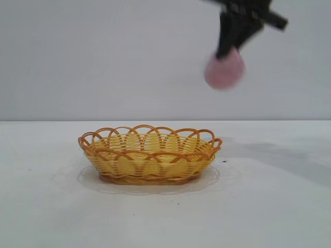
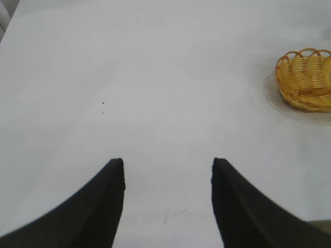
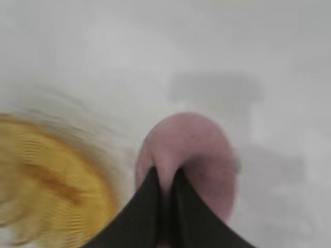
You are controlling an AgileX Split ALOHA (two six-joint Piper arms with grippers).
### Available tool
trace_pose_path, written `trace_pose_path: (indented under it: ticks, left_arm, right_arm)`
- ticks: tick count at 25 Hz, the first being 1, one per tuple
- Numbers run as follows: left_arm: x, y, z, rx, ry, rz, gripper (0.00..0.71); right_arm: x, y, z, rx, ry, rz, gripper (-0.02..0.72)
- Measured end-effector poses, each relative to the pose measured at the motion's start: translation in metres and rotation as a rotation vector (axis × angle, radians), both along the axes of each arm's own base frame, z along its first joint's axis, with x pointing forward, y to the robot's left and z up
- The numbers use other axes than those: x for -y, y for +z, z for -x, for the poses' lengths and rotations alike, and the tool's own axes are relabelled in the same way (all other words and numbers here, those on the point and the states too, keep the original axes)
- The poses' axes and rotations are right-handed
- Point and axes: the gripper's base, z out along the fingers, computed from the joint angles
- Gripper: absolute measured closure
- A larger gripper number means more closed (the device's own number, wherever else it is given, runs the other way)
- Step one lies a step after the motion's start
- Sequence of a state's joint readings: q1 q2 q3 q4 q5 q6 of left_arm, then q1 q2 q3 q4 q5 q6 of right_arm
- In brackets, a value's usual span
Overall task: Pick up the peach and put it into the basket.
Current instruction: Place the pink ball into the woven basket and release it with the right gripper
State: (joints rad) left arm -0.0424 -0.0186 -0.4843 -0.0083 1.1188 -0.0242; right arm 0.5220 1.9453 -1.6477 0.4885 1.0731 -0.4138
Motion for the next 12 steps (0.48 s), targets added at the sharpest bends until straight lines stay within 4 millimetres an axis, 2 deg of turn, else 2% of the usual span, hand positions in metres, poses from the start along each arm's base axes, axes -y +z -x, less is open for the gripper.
trace_pose_path:
  ticks: [3, 6, 9, 12]
  left_arm:
    - [0.0, 0.0, 0.0, 0.0, 0.0, 0.0, 0.374]
    - [0.0, 0.0, 0.0, 0.0, 0.0, 0.0, 0.374]
    - [0.0, 0.0, 0.0, 0.0, 0.0, 0.0, 0.374]
    - [0.0, 0.0, 0.0, 0.0, 0.0, 0.0, 0.374]
  right_arm:
    - [-0.023, -0.036, 0.005, -0.076, 0.037, 0.061, 0.703]
    - [-0.035, -0.066, 0.009, -0.123, 0.049, 0.15, 0.703]
    - [-0.038, -0.085, 0.01, -0.163, 0.06, 0.203, 0.703]
    - [-0.037, -0.092, 0.009, -0.172, 0.059, 0.223, 0.703]
